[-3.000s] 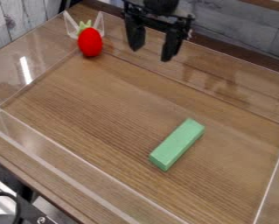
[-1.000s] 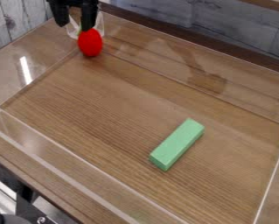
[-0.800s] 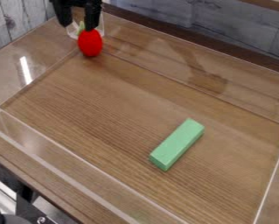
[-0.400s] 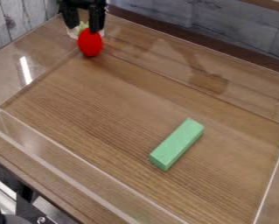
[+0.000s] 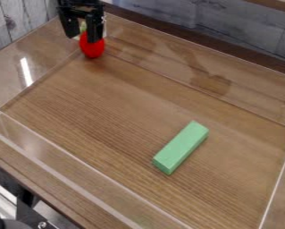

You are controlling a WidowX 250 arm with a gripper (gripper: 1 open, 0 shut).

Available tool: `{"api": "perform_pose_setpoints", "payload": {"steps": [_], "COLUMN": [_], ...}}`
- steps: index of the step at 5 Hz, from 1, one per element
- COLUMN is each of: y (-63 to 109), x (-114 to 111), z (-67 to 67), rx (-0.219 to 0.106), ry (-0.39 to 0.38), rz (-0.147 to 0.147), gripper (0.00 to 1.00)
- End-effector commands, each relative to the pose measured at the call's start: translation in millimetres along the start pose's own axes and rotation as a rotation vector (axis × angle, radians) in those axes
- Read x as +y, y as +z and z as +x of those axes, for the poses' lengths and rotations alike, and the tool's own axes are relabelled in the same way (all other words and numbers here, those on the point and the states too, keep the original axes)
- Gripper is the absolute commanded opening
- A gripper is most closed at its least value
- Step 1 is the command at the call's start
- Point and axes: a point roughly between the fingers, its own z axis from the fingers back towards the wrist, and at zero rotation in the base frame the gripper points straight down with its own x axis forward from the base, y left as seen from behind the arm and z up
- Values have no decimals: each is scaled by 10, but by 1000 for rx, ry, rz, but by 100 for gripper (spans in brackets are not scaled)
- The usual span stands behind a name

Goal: Move the red fruit to the left

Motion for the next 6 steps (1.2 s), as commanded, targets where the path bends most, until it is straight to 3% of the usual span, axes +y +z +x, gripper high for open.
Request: {"api": "perform_pose_setpoints", "payload": {"steps": [1, 3, 4, 5, 6], "y": [129, 77, -20, -104, -141], "x": [35, -25, -7, 2, 10], "z": [24, 69, 33, -6, -67], "rx": [-54, -89, -62, -35, -12], "ry": [16, 55, 109, 161, 156], "rz": [22, 7, 14, 22, 27], "gripper": [100, 100, 0, 0, 100]}}
